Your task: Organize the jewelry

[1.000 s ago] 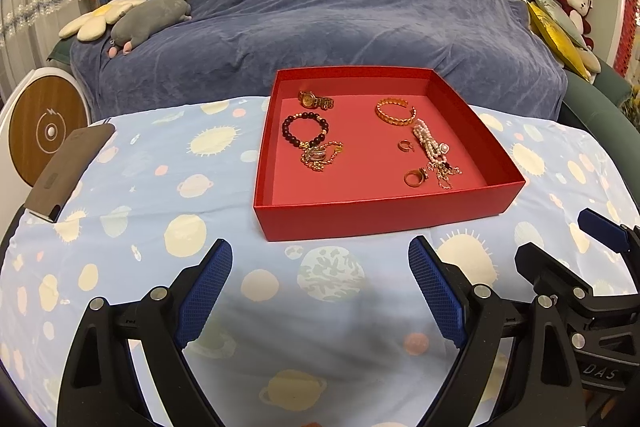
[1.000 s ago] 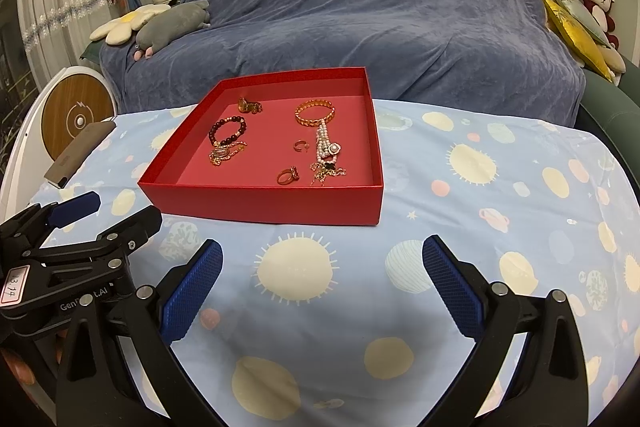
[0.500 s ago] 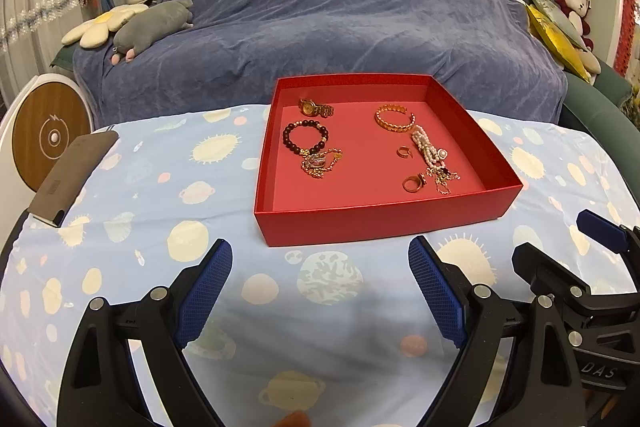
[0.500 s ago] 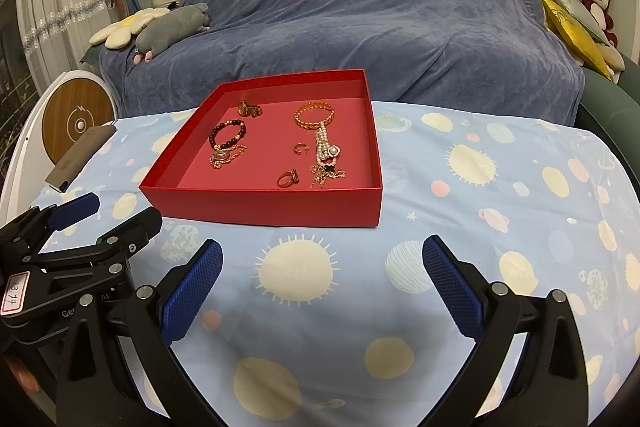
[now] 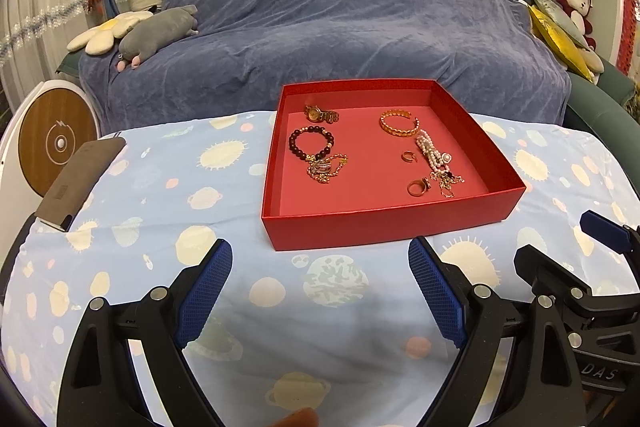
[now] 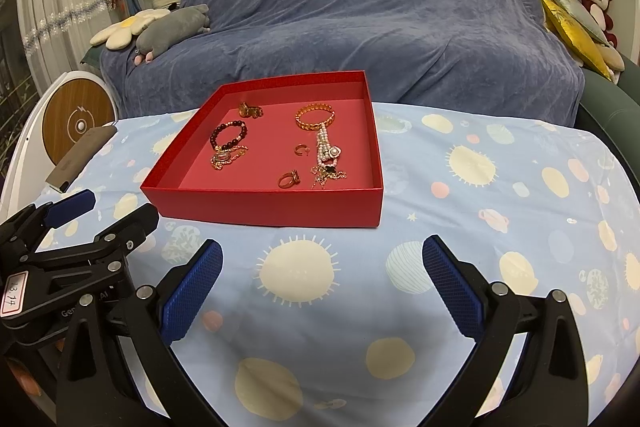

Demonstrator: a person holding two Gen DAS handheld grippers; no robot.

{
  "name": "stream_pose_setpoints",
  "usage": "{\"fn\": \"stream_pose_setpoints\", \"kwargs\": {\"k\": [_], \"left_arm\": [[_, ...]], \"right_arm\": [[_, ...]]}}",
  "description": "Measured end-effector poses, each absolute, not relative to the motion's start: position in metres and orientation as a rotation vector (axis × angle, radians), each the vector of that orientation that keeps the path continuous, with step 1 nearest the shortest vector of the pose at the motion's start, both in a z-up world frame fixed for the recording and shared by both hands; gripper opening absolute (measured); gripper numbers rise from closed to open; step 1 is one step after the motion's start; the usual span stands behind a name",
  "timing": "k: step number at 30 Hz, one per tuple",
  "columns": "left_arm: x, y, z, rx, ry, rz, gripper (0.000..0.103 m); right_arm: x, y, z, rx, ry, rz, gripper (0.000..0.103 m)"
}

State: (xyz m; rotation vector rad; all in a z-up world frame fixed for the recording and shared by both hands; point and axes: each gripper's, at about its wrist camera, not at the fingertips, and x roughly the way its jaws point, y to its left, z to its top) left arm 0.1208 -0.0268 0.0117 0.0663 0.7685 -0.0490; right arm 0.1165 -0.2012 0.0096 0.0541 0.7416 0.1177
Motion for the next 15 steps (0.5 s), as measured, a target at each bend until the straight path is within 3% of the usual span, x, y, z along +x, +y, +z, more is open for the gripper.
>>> {"fn": "stream_pose_setpoints", "kwargs": {"k": [15], "left_arm": [[0.1215,-0.0231,0.0074,0.063,0.789,-0.040,0.087]], "right_arm": [[0.1139,-0.1954,0.0075,0.031,0.742,0.125,0.098]]}}
